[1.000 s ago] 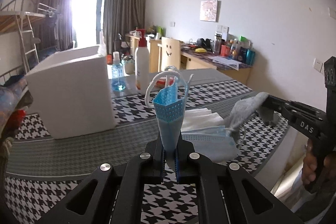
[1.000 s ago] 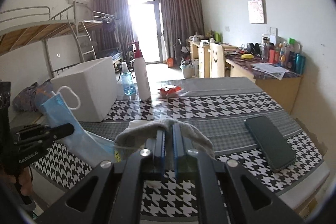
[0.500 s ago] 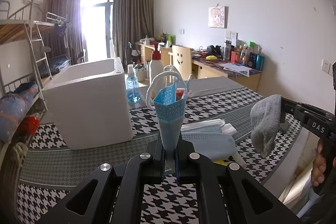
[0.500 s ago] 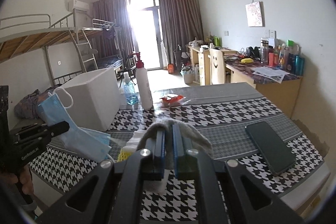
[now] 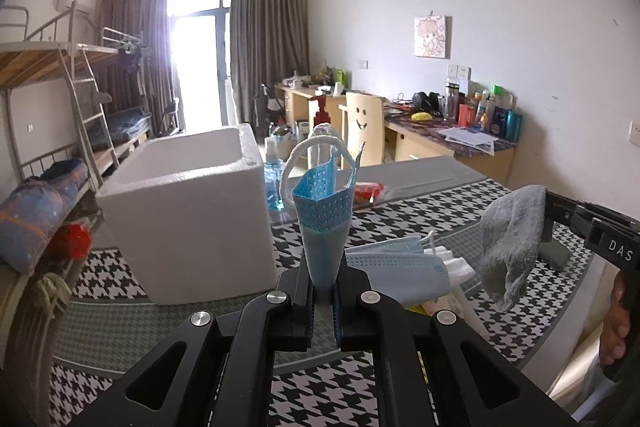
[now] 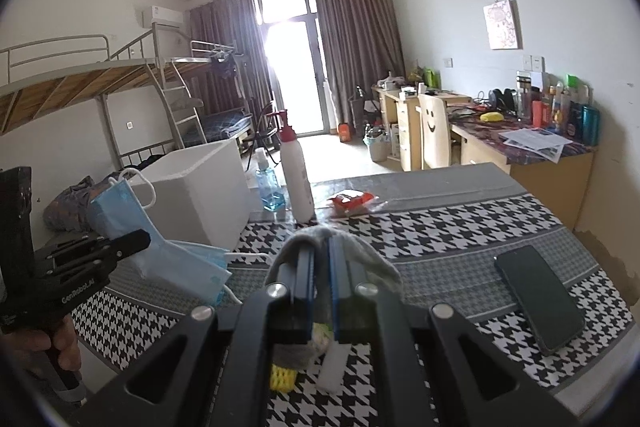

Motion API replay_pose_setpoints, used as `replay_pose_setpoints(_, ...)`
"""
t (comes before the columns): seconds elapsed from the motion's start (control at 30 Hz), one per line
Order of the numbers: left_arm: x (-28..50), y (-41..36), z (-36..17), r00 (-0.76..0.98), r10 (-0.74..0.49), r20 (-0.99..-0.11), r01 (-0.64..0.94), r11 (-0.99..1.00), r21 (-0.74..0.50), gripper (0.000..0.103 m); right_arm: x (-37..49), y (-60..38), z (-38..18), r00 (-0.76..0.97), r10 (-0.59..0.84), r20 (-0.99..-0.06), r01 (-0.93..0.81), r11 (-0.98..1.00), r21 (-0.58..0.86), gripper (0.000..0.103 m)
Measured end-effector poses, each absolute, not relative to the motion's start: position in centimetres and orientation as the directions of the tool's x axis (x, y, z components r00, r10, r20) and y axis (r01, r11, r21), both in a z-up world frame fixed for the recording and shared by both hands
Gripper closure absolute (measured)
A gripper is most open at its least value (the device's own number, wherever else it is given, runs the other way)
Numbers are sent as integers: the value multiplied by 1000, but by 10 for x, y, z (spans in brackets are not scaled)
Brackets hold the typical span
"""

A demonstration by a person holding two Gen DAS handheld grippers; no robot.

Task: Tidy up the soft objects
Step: 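Carry the mask and grey cloth with both grippers over the white foam box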

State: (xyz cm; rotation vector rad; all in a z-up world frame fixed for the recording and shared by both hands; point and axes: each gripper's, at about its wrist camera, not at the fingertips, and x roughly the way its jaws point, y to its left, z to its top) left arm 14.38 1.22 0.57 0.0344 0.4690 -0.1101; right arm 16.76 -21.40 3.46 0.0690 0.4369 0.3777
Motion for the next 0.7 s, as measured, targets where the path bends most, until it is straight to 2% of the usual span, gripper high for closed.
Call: replay_pose_setpoints(0.7, 159, 16, 30, 900, -47, -434, 59, 998, 13, 96, 184, -194, 54, 817, 426, -388, -413, 903, 122, 94)
